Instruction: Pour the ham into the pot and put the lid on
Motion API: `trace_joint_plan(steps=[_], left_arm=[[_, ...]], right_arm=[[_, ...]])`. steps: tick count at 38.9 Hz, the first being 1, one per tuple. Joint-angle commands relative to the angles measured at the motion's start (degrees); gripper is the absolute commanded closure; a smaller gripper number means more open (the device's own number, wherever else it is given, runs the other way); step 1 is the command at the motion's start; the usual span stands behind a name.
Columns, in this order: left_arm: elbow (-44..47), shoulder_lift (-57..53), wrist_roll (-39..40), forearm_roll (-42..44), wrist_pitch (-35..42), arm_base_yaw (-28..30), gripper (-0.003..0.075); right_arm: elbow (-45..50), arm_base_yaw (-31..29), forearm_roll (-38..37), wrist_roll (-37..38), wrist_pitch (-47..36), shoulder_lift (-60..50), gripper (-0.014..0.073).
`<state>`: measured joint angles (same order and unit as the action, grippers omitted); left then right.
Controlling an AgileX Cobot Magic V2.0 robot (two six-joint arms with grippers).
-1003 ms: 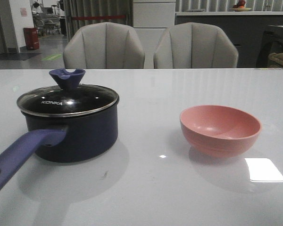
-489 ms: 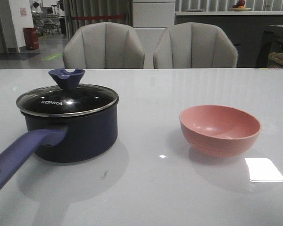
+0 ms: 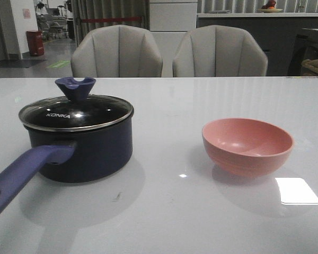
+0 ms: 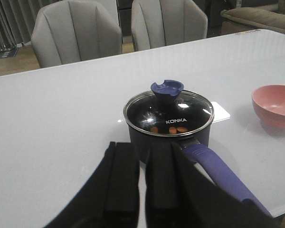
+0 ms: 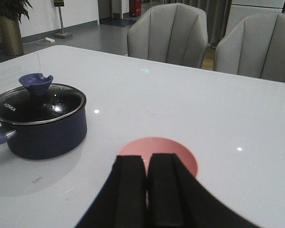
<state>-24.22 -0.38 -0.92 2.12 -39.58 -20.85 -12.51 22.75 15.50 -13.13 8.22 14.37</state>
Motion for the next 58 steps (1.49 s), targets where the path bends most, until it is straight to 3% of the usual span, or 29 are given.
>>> trace_joint_plan(steps=[1, 8, 23, 33, 58], left_arm=[[-1.2, 0.3, 0.0, -0.4, 4.8, -0.3, 0.0589], [0.1, 0.4, 0.0, -2.1, 6.9, 0.4, 0.0589], [19.0, 0.4, 0.0, -3.7, 44.1, 18.9, 0.0589], [25.8, 0.4, 0.0, -4.1, 45.3, 20.6, 0.0589], [25.7, 0.4, 0.1, -5.8, 43.8, 20.3, 0.0589]], right_arm=[[-1.8, 0.0, 0.4, -0.6, -4.2, 0.4, 0.0424], [-1.8, 0.0, 0.4, -0.6, -4.2, 0.4, 0.0424], [-1.8, 0.0, 0.4, -0.6, -4.2, 0.4, 0.0424], [-1.8, 0.0, 0.4, -0.6, -4.2, 0.4, 0.0424], [-1.8, 0.0, 0.4, -0.6, -4.2, 0.4, 0.0424]])
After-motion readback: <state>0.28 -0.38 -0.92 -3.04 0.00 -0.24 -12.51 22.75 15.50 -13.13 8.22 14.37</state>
